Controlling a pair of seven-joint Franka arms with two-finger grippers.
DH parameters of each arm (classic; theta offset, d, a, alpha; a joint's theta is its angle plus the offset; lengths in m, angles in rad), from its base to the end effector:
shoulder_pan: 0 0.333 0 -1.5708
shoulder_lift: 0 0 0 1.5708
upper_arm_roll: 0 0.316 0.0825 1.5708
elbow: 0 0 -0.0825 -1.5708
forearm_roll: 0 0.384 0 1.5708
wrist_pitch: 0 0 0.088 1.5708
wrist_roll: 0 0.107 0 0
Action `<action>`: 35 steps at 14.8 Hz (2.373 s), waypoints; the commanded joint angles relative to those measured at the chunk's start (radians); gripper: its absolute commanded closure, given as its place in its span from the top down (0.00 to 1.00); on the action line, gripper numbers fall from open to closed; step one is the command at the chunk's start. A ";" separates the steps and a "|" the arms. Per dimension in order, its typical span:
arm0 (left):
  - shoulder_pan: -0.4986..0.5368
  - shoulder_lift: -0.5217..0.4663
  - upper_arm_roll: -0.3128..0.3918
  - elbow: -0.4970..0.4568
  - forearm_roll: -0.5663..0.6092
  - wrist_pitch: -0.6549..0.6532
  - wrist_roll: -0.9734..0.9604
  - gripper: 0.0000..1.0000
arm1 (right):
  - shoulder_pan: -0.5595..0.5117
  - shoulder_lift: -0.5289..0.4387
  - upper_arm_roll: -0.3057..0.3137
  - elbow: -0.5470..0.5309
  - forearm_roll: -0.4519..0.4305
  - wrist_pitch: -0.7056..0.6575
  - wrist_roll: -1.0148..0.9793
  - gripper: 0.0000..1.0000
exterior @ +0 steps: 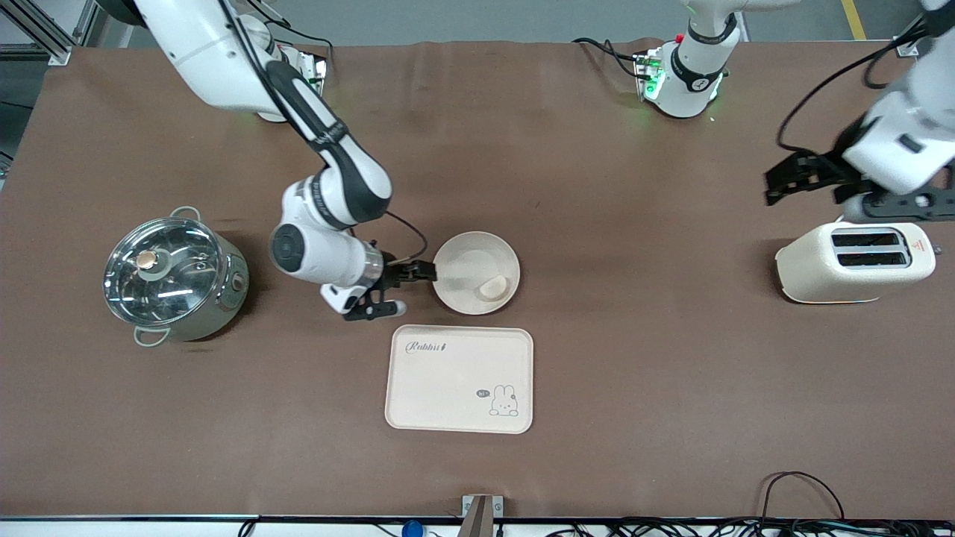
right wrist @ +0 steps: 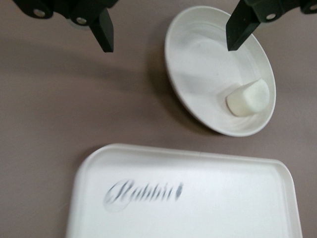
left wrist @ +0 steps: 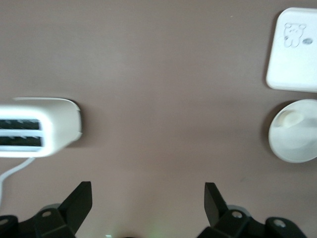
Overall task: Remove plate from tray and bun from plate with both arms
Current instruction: 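Lower the plate and open the right gripper while the left gripper reaches the bun, then grasp the bun with the left gripper while the right gripper withdraws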
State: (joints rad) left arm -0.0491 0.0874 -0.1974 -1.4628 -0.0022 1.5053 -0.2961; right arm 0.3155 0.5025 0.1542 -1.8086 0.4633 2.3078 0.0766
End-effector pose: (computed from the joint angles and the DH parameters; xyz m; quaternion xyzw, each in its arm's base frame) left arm 0.5585 -0.1353 0.6211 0.9994 0.0249 -0.0234 0.0035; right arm 0.5818 0.2968 0.2705 -0.9781 -0.0284 0.0584 0.1977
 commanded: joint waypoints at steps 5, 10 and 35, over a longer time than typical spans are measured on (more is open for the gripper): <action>-0.280 0.288 -0.077 0.007 0.018 0.410 -0.436 1.00 | -0.018 -0.307 -0.252 0.047 -0.238 -0.359 -0.011 1.00; -0.462 0.564 -0.077 0.013 0.237 0.688 -0.782 1.00 | -0.039 -0.409 -0.341 0.106 -0.446 -0.494 -0.017 1.00; -0.520 0.675 -0.076 0.007 0.430 0.689 -0.970 0.00 | -0.213 -0.559 -0.331 0.198 -0.454 -0.723 -0.193 1.00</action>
State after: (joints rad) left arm -0.5751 0.8350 -0.2723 -1.4567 0.4072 2.3038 -1.2807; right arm 0.1227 -0.0451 -0.1941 -1.6140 0.0300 1.5895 -0.1046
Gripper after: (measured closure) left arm 0.855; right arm 0.000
